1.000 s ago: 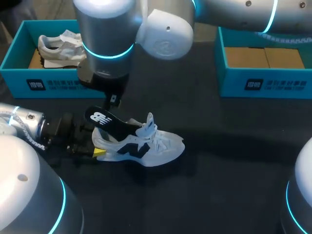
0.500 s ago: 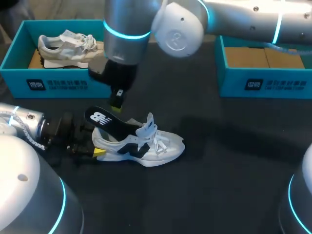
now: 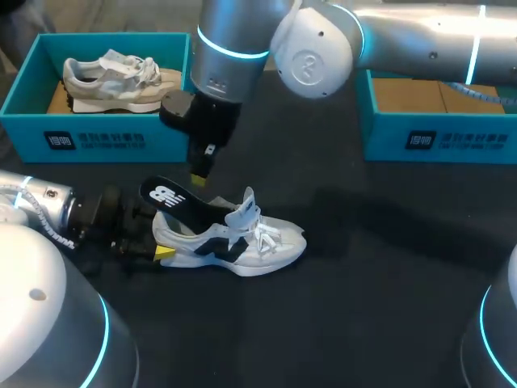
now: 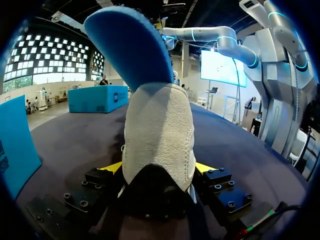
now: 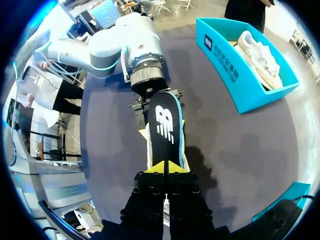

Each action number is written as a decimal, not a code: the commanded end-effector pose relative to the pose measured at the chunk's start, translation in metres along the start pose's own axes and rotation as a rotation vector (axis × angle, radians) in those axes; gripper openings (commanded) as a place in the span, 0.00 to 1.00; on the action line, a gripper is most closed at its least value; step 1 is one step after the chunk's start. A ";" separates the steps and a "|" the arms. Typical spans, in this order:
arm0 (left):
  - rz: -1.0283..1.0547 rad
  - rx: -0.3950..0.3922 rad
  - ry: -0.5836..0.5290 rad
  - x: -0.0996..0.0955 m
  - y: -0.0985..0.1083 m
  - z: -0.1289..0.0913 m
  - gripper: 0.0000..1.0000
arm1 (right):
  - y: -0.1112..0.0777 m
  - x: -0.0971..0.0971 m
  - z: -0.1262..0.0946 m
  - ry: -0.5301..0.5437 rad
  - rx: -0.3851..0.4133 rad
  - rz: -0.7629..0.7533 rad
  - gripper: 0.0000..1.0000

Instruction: Take the shoe out of the shoebox, open the shoe tongue, remove and reinsert the insole, then place the shoe into the shoebox

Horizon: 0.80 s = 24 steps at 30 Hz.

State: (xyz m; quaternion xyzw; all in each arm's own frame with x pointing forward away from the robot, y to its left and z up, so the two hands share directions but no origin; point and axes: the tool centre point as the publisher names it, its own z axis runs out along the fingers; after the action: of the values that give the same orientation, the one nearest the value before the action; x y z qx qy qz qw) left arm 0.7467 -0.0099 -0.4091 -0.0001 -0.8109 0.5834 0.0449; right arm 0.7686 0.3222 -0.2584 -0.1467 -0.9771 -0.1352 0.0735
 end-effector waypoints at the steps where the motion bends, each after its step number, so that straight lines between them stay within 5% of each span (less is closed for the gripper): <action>1: 0.000 0.000 -0.001 0.000 0.000 0.001 0.00 | -0.001 0.000 0.001 0.008 -0.022 -0.004 0.00; 9: 0.000 0.000 -0.001 0.000 0.000 0.001 0.00 | -0.002 -0.002 0.017 0.114 -0.134 0.023 0.00; 12: 0.000 0.000 -0.001 0.000 0.000 0.001 0.00 | -0.001 -0.003 0.023 0.149 -0.146 0.011 0.13; 24: 0.000 0.000 -0.001 0.000 0.000 0.001 0.00 | 0.007 -0.017 0.047 0.331 -0.213 -0.041 0.28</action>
State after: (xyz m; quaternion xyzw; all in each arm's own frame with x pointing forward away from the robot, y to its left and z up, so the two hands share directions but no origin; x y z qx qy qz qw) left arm 0.7467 -0.0099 -0.4091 0.0000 -0.8109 0.5835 0.0449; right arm 0.7752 0.3326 -0.2942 -0.1197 -0.9432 -0.2510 0.1817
